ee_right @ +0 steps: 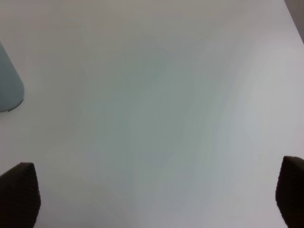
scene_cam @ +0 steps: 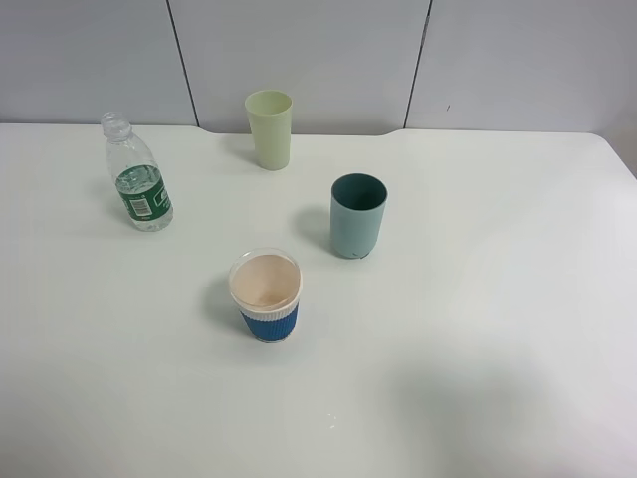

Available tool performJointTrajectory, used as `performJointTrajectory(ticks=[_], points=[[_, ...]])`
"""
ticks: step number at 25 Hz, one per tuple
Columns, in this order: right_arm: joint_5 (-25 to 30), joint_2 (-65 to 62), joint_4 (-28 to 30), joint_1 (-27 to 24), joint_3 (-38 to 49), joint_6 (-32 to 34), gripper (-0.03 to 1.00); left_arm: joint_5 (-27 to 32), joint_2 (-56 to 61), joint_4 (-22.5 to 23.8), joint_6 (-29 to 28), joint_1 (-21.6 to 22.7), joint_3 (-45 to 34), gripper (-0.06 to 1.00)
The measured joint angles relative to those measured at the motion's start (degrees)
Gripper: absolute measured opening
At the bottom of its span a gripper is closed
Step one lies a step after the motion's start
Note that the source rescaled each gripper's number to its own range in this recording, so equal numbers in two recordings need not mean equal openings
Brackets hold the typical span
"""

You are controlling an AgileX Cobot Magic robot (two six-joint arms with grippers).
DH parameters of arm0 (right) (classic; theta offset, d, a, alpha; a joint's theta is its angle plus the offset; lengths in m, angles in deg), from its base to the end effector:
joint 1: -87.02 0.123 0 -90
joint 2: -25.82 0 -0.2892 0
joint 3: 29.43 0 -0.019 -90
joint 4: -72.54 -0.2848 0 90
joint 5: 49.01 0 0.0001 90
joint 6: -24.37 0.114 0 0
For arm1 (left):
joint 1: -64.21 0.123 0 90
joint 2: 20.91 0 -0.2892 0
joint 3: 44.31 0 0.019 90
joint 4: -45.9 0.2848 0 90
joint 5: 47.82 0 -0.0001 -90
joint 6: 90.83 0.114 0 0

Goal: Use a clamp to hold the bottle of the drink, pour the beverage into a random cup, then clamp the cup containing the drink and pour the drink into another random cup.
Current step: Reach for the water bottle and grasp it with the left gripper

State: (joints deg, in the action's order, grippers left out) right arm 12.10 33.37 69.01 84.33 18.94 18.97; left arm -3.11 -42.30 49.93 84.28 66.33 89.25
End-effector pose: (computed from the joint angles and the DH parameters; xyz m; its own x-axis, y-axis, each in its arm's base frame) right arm 0.0402 0.0043 0.2846 -0.4522 -0.0431 -0.8909 -0.0303 0.9990 -0.0330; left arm 0.0922 0.0091 0.3099 -0.3788 -0.0493 -0.9242 -0.0960 0.9953 -0.0137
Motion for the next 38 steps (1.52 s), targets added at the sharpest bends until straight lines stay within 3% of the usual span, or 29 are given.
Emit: performJointTrajectory(ticks=[11,18,30,38], points=[[0.00,0.00,0.00,0.00,0.00,0.00,1.00,-1.76,-17.76,2.92,1.21,-12.98,0.00,0.85],[0.00,0.00,0.00,0.00,0.00,0.00,1.00,-4.26,-30.74,3.00,3.04,-14.76,0.00,0.85],[0.00,0.00,0.00,0.00,0.00,0.00,1.00,-23.22,-48.75,2.89,3.17,-14.76,0.00,0.85],[0.00,0.00,0.00,0.00,0.00,0.00,1.00,-40.59,-56.16,1.87,2.59,-14.76,-3.34,0.88]])
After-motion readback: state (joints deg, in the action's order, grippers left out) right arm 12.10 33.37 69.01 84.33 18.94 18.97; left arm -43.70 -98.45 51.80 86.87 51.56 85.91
